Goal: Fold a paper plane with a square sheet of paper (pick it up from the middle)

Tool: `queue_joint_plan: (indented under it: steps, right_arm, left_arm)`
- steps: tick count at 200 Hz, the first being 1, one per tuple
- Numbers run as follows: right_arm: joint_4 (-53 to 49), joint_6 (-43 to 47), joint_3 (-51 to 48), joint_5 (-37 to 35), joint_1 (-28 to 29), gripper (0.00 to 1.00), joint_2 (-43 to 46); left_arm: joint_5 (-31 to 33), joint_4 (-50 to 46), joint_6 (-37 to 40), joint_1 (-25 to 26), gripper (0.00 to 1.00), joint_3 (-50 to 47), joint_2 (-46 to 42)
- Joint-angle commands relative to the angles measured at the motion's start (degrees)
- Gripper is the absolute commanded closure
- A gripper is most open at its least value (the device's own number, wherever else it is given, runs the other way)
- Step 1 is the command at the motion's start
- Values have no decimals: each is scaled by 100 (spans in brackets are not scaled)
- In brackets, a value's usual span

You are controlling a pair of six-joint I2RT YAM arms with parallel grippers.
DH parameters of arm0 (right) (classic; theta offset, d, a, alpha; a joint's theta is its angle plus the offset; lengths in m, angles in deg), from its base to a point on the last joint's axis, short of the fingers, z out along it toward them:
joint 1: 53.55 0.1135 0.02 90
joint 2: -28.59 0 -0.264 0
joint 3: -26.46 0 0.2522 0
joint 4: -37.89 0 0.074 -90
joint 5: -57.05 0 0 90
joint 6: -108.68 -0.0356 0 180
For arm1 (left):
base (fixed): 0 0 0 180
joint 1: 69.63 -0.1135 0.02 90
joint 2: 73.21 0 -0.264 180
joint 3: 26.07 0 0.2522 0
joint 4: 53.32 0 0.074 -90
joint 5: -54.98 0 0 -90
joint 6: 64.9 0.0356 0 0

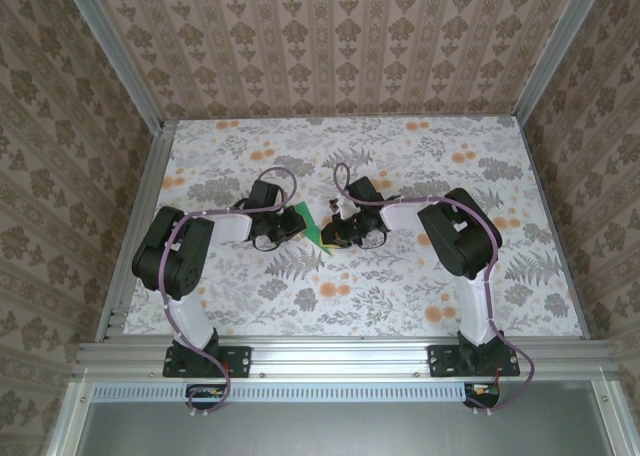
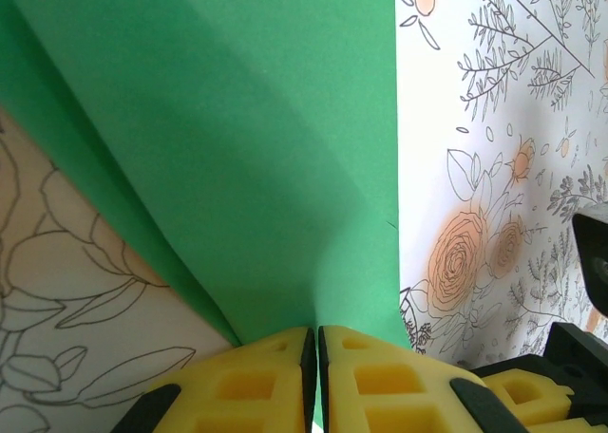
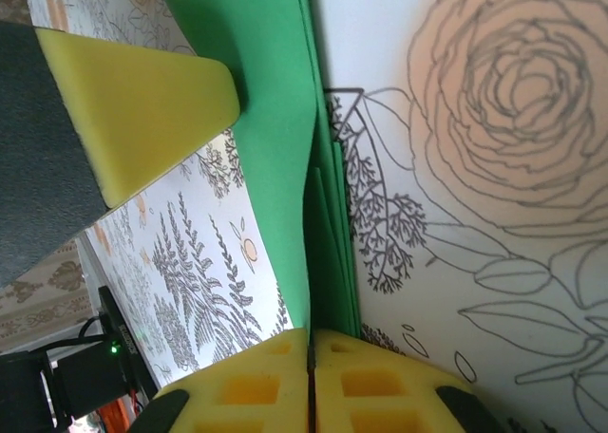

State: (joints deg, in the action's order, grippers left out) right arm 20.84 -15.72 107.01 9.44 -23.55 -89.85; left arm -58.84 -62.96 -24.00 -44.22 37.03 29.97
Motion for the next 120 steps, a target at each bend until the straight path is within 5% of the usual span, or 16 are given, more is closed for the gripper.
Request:
queue_joint_plan:
  steps: [1,120]
  right_arm:
    - [-792,281,-34,-12,-20,86,168]
    - [-1313,474,-133,-631,-29,94,289]
  left_arm:
    - [456,-531,5,-105,86,11,256]
    - [518,-790,-73,-124,86,162,412]
